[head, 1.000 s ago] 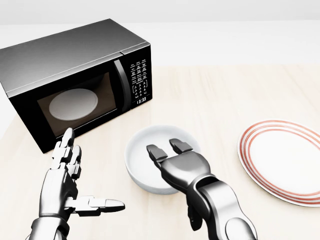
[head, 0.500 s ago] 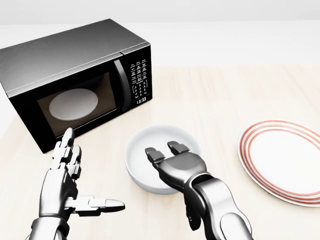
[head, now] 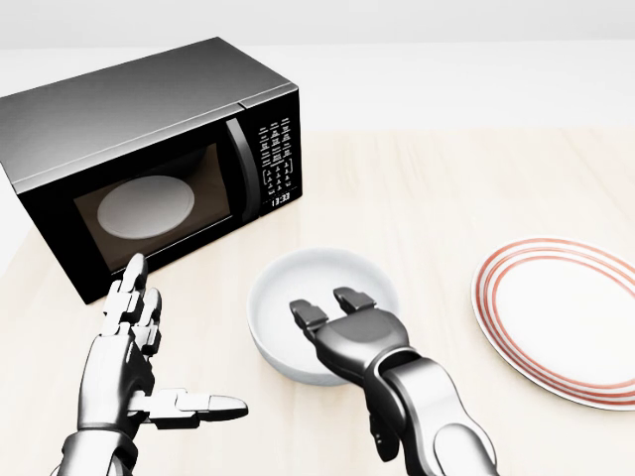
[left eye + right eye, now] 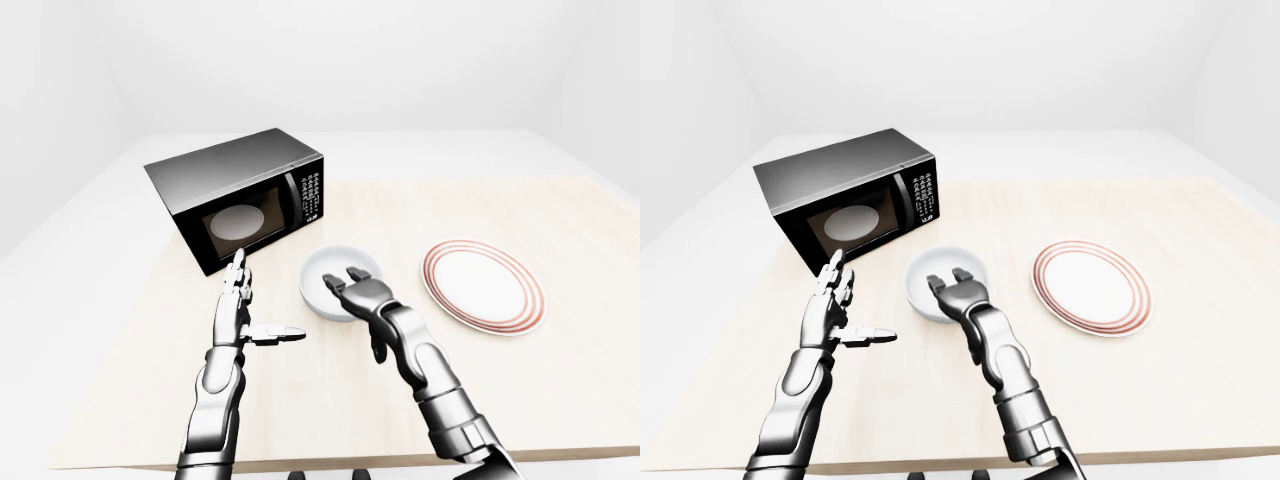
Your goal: Pick up the white bowl and put it on the plate.
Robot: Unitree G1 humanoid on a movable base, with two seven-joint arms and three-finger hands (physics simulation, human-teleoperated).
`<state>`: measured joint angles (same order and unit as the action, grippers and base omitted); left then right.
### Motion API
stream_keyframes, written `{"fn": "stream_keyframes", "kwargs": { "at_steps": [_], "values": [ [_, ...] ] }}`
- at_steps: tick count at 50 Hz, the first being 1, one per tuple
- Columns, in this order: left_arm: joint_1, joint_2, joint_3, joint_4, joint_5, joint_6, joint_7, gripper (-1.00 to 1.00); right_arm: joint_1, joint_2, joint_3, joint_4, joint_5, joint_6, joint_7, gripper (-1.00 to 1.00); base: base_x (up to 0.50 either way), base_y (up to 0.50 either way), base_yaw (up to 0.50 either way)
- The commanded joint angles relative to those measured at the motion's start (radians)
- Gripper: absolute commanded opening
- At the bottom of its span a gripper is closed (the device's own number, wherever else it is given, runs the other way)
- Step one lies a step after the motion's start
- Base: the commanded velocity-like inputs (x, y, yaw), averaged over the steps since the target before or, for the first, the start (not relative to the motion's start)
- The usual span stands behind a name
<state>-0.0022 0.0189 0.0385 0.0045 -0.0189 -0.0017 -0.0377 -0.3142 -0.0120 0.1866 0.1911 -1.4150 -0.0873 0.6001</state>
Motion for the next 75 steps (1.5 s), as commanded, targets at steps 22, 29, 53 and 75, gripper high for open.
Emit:
{"fn": "stream_keyframes", "kwargs": {
  "at_steps": [22, 29, 53, 75],
  "values": [
    [0.000, 0.000, 0.000, 0.000, 0.000, 0.000, 0.000, 1.00, 0.000, -0.002, 0.004, 0.069, -0.010, 0.000, -0.047, 1.00, 0.00, 0.00, 0.00],
    [0.000, 0.000, 0.000, 0.000, 0.000, 0.000, 0.000, 1.00, 0.002, -0.001, 0.006, 0.079, -0.010, 0.000, -0.055, 1.00, 0.00, 0.00, 0.00],
    [0.000, 0.000, 0.000, 0.000, 0.000, 0.000, 0.000, 1.00, 0.009, 0.001, 0.008, 0.063, -0.002, 0.000, -0.055, -1.00, 0.00, 0.00, 0.00],
    [0.000, 0.000, 0.000, 0.000, 0.000, 0.000, 0.000, 1.00, -0.083, -0.006, -0.038, -0.043, 0.029, 0.000, -0.131, -1.00, 0.00, 0.00, 0.00]
  ]
}}
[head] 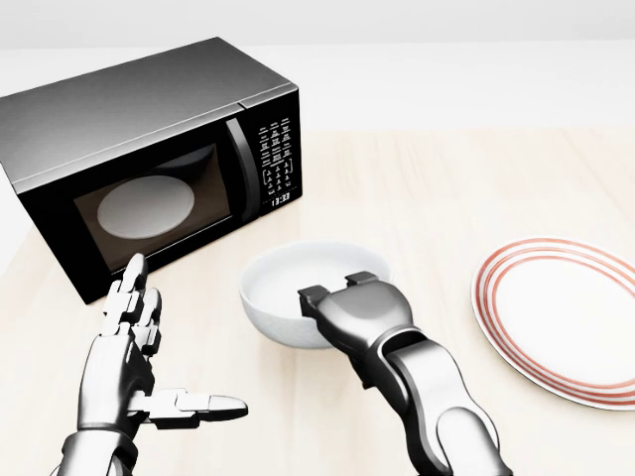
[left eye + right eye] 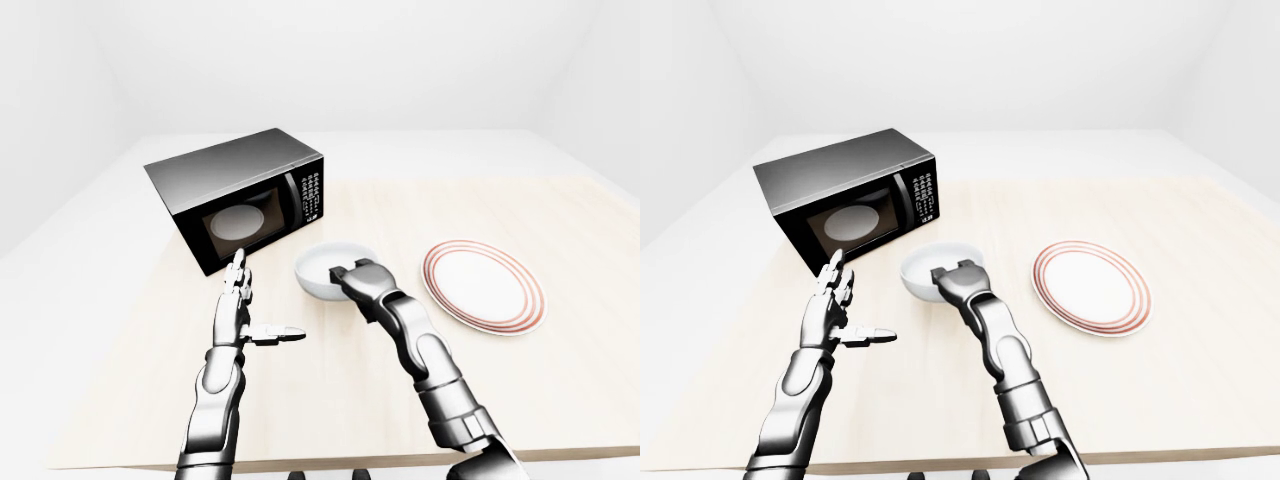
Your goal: Pick up the white bowl and put it on the plate.
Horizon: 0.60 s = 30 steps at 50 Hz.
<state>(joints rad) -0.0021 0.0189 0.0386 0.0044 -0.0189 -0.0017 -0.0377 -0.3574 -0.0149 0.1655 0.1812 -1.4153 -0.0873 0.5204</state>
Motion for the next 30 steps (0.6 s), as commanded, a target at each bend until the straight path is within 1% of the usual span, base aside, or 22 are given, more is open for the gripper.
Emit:
{"fn": "stream_keyframes", "kwargs": {
  "at_steps": [1, 4, 11, 15, 18, 22, 23, 26, 30],
  "values": [
    [0.000, 0.000, 0.000, 0.000, 0.000, 0.000, 0.000, 1.00, -0.048, -0.003, -0.021, -0.021, 0.031, 0.002, -0.076, -1.00, 0.00, 0.00, 0.00],
    [0.000, 0.000, 0.000, 0.000, 0.000, 0.000, 0.000, 1.00, -0.051, -0.006, -0.020, -0.018, 0.028, 0.002, -0.095, -1.00, 0.00, 0.00, 0.00],
    [0.000, 0.000, 0.000, 0.000, 0.000, 0.000, 0.000, 1.00, -0.045, -0.004, -0.022, -0.054, 0.034, 0.010, -0.095, -1.00, 0.00, 0.00, 0.00],
    [0.000, 0.000, 0.000, 0.000, 0.000, 0.000, 0.000, 1.00, -0.049, -0.007, -0.025, -0.043, 0.033, 0.010, -0.120, -1.00, 0.00, 0.00, 0.00],
    [0.000, 0.000, 0.000, 0.000, 0.000, 0.000, 0.000, 1.00, -0.064, -0.010, -0.033, -0.031, 0.033, 0.015, -0.163, -1.00, 0.00, 0.00, 0.00],
    [0.000, 0.000, 0.000, 0.000, 0.000, 0.000, 0.000, 1.00, -0.079, -0.019, -0.041, -0.009, 0.021, 0.031, -0.219, -1.00, 0.00, 0.00, 0.00],
    [0.000, 0.000, 0.000, 0.000, 0.000, 0.000, 0.000, 1.00, -0.084, -0.024, -0.042, -0.002, 0.023, 0.027, -0.226, -1.00, 0.00, 0.00, 0.00],
    [0.000, 0.000, 0.000, 0.000, 0.000, 0.000, 0.000, 1.00, -0.099, -0.039, -0.055, 0.023, 0.021, 0.030, -0.269, -1.00, 0.00, 0.00, 0.00],
    [0.000, 0.000, 0.000, 0.000, 0.000, 0.000, 0.000, 1.00, -0.107, -0.053, -0.064, 0.030, 0.022, 0.031, -0.302, -1.00, 0.00, 0.00, 0.00]
  ]
}}
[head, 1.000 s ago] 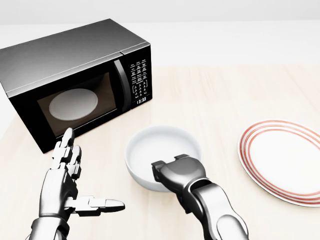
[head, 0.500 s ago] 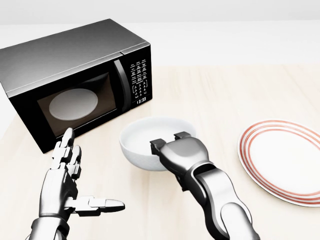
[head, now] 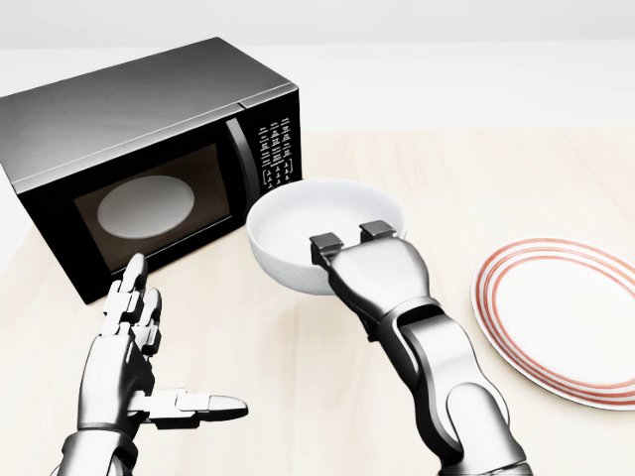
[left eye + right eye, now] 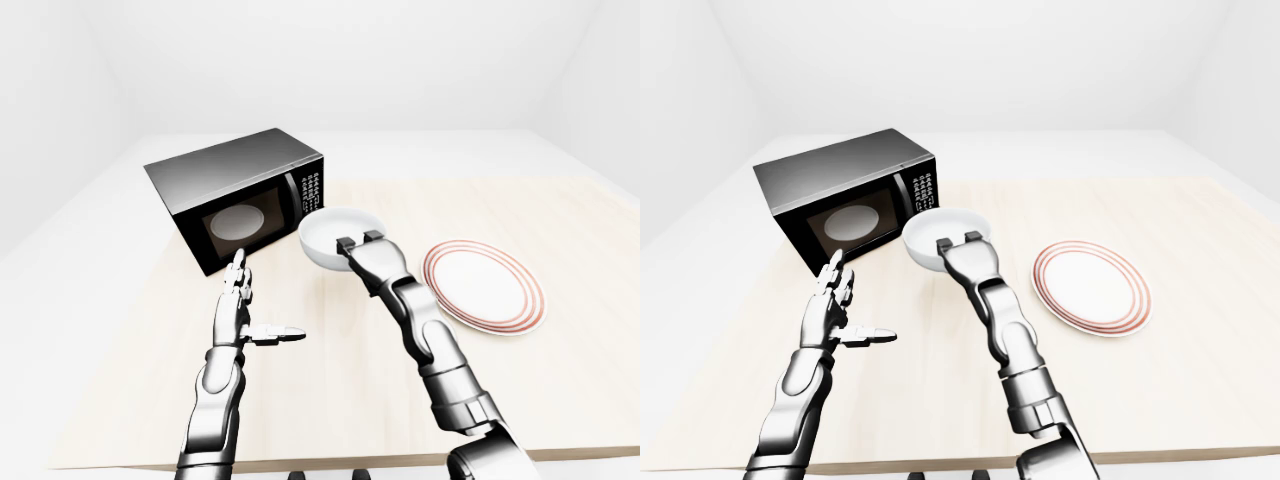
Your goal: Pick up the white bowl and put it on the plate.
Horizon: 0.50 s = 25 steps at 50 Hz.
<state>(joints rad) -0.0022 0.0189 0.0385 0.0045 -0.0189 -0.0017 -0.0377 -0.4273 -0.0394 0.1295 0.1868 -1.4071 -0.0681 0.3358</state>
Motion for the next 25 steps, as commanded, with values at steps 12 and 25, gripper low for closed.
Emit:
{"fn": "stream_keyframes", "kwargs": {
  "at_steps": [12, 25],
  "values": [
    [0.000, 0.000, 0.000, 0.000, 0.000, 0.000, 0.000, 1.00, -0.070, -0.074, -0.061, 0.059, 0.020, 0.018, -0.171, -1.00, 0.00, 0.00, 0.00],
    [0.000, 0.000, 0.000, 0.000, 0.000, 0.000, 0.000, 1.00, -0.074, -0.126, -0.102, 0.089, 0.064, 0.030, -0.189, -1.00, 0.00, 0.00, 0.00]
  ]
}}
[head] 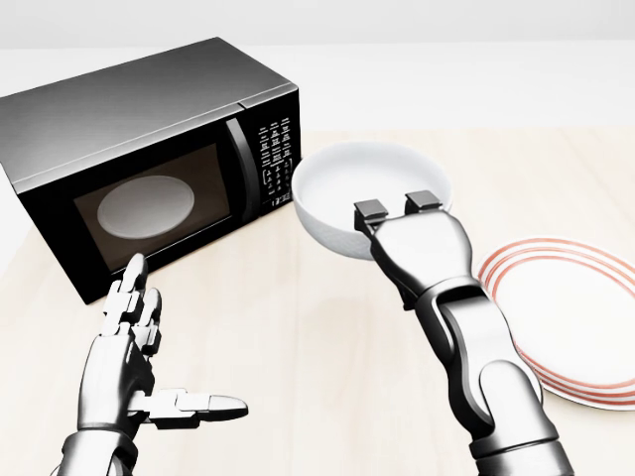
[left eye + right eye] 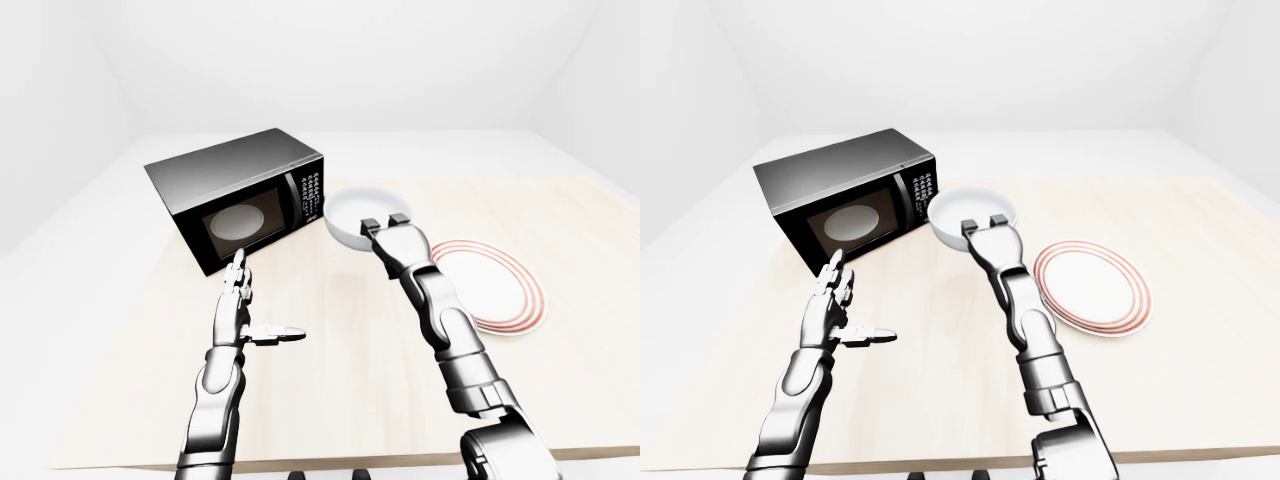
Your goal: Pick up the white bowl and put it on the plate.
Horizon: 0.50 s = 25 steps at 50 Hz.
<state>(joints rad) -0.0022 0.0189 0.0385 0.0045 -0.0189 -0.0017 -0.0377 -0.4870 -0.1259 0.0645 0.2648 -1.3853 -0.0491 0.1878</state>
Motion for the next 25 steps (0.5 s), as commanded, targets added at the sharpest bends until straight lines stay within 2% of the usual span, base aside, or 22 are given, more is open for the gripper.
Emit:
{"fn": "stream_keyframes", "kwargs": {
  "at_steps": [1, 14, 25],
  "values": [
    [0.000, 0.000, 0.000, 0.000, 0.000, 0.000, 0.000, 1.00, -0.017, -0.050, -0.043, 0.018, 0.045, 0.013, -0.041, -1.00, 0.00, 0.00, 0.00],
    [0.000, 0.000, 0.000, 0.000, 0.000, 0.000, 0.000, 1.00, -0.011, -0.130, -0.099, 0.006, 0.106, 0.036, -0.023, -1.00, 0.00, 0.00, 0.00],
    [0.000, 0.000, 0.000, 0.000, 0.000, 0.000, 0.000, 1.00, -0.003, -0.177, -0.133, 0.032, 0.139, 0.040, -0.040, -1.00, 0.00, 0.00, 0.00]
  ]
}}
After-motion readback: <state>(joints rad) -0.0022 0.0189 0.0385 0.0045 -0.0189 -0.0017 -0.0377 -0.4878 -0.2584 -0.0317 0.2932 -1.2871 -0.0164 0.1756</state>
